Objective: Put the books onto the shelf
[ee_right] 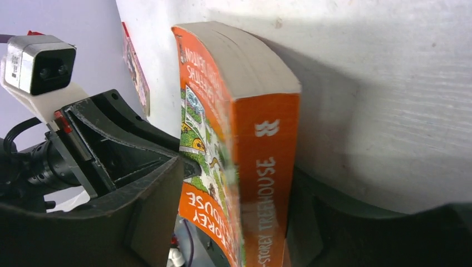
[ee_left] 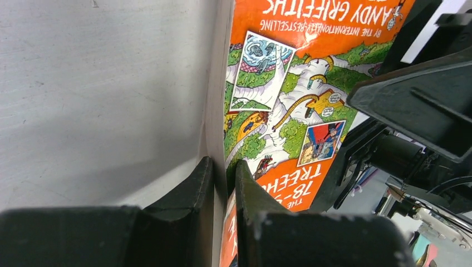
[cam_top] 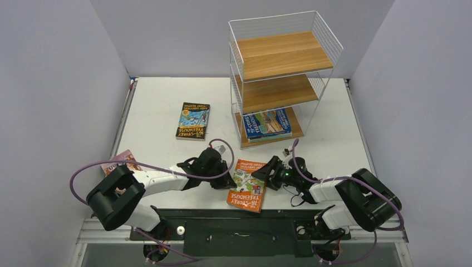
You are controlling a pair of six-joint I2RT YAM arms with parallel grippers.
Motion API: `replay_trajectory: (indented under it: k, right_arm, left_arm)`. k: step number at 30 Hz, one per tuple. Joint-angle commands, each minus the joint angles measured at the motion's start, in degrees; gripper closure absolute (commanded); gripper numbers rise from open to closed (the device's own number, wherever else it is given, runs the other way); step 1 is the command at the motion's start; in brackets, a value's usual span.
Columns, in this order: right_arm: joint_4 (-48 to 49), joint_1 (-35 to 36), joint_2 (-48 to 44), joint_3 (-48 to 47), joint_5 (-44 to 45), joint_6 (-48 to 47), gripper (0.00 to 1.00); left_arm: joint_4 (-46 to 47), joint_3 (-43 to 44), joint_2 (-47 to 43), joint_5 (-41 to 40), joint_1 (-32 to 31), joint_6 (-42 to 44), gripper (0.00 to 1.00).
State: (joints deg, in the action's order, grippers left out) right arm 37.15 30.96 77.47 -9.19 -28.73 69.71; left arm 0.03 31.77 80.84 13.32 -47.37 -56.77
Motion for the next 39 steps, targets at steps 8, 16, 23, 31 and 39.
replay_trajectory:
  k: [8, 16, 23, 31, 39]
  right_arm:
    - [2.7, 1.7, -2.8, 2.5, -0.9, 1.8, 1.00]
    - [-33.5, 1.1, -26.2, -5.9, 3.7, -15.6, 1.00]
    - [-55.0, -8.7, -44.5, -18.5, -11.7, -28.9, 1.00]
    - [-59.5, -21.6, -42.2, -38.5, -19.0, -26.6, 1.00]
    - [-44.3, -25.7, -35.4, -45.7, -6.9, -4.5, 1.00]
  left_arm:
    - [6.0, 2.1, 2.2, -0.8, -0.5, -0.8, 1.00]
    - [-8.0, 6.4, -3.9, -3.5, -0.7, 5.3, 0.30]
    - [-20.1, 6.5, -17.8, -9.4, 7.8, 9.9, 0.03]
    - [-22.3, 4.8, -25.2, -8.6, 19.6, 10.5, 0.04]
    - [-21.3, 3.8, -27.3, -10.1, 20.4, 9.9, 0.04]
